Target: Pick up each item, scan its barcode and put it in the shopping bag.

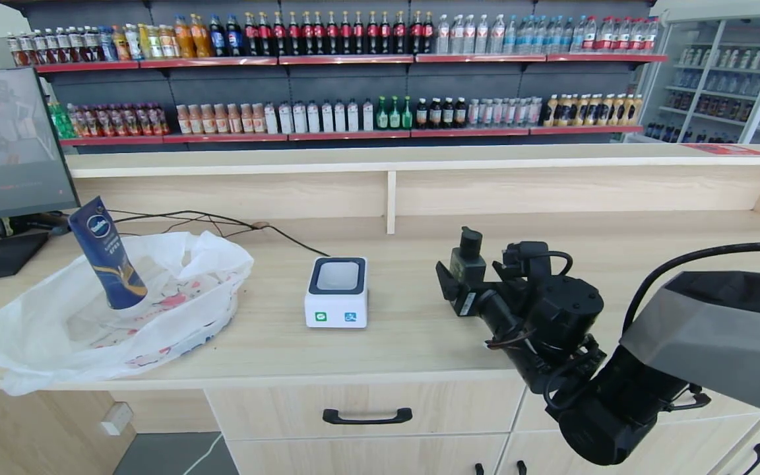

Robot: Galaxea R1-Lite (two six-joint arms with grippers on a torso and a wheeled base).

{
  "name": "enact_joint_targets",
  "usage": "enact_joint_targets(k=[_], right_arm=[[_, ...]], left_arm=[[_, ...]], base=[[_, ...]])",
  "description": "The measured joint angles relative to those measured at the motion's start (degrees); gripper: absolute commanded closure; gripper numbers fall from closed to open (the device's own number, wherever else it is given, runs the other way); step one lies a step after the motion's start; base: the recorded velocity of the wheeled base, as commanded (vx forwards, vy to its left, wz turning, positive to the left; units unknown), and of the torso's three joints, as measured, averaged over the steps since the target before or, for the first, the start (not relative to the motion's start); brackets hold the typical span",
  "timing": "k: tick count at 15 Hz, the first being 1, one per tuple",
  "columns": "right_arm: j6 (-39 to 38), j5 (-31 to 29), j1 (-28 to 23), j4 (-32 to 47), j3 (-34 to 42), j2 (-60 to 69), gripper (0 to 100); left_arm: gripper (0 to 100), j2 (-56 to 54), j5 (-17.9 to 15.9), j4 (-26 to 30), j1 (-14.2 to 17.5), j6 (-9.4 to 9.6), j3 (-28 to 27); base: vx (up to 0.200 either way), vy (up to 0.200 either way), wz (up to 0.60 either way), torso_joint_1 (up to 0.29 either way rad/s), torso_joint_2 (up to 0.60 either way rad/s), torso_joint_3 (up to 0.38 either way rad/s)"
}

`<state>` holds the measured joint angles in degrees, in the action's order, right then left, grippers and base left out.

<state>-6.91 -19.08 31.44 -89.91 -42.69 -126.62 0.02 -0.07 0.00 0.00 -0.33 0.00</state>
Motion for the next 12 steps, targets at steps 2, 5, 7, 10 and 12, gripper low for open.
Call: enact_joint_targets(k=[2,5,7,10,12], right_arm=[[-0.04,0.01,-0.1,-0.01,-1.77,-1.6,0],[-0.78,0.06,-0.55,-0.04,-4.52,-4.13,0],[-0.96,0.09,-0.71,-0.04,-5.55,-5.32,0],[-1.13,0.28,-0.79,-0.06,-6.8,-6.38,0],[-1.23,0.34,-0.96,-0.06,-7.08,-6.73,0]], left_arm=[[0,0.0,-0.02,0.0,0.0,0.01,0.0],[0,0.0,-0.02,0.0,0.0,0.0,0.0],[0,0.0,-0.02,0.0,0.0,0.0,0.0],[0,0.0,-0.02,0.0,0.0,0.01,0.0],[0,0.0,-0.02,0.0,0.0,0.01,0.0]], base=[[0.0,0.0,0.0,0.0,0.0,0.0],[0.0,0.0,0.0,0.0,0.0,0.0],[0.0,0.0,0.0,0.0,0.0,0.0],[0.0,0.0,0.0,0.0,0.0,0.0],[0.0,0.0,0.0,0.0,0.0,0.0]])
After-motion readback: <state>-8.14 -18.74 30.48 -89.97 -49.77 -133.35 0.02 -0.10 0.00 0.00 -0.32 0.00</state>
